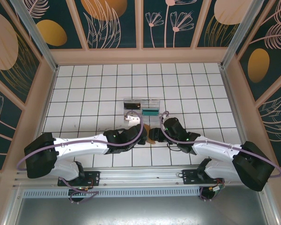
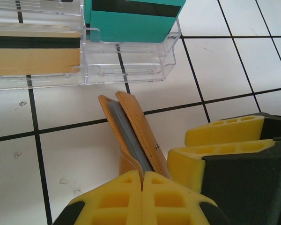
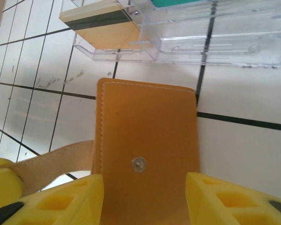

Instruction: Take the credit cards out of the card holder

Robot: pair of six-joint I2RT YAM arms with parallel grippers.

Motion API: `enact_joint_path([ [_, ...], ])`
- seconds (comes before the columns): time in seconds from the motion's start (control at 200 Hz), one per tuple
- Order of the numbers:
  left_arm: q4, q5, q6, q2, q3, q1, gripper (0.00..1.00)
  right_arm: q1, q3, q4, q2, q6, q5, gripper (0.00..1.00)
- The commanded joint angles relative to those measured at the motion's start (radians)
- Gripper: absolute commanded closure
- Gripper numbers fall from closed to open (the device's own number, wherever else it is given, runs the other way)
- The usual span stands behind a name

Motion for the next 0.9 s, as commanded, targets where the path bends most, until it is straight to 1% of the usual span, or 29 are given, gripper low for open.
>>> enact_joint_path([
  [0.0, -0.001, -0.011, 0.011, -0.012, 0.005, -0.005, 1.0, 0.024, 0.053, 0.02, 0.038, -0.033, -0.032, 0.5],
  [0.23, -0.001, -0.006, 0.012, -0.006, 0.008, -0.004, 1.0, 0.062, 0.086, 0.016, 0.098, -0.042, -0.008, 0.5],
  [0.34, -0.004, -0.006, 0.012, -0.011, 0.005, -0.005, 1.0, 0.061, 0.091, -0.023, 0.096, -0.034, 0.056, 0.57],
  [0.465, -0.005, -0.011, 0.01, -0.021, -0.001, -0.005, 1.0, 0.061, 0.093, -0.056, 0.092, -0.034, 0.092, 0.61],
  [0.535, -0.006, -0.013, 0.011, -0.022, -0.002, -0.005, 1.0, 0.061, 0.1, -0.077, 0.095, -0.034, 0.116, 0.68],
  [0.766, -0.017, -0.021, 0.008, -0.025, -0.012, -0.005, 1.0, 0.058, 0.094, -0.115, 0.068, -0.025, 0.183, 0.74],
  [0.866, -0.031, -0.031, 0.007, -0.026, -0.015, -0.004, 1.0, 0.053, 0.091, -0.131, 0.047, -0.022, 0.202, 0.84],
  [0.896, -0.036, -0.035, 0.007, -0.027, -0.018, -0.004, 1.0, 0.051, 0.087, -0.132, 0.041, -0.022, 0.201, 0.91],
])
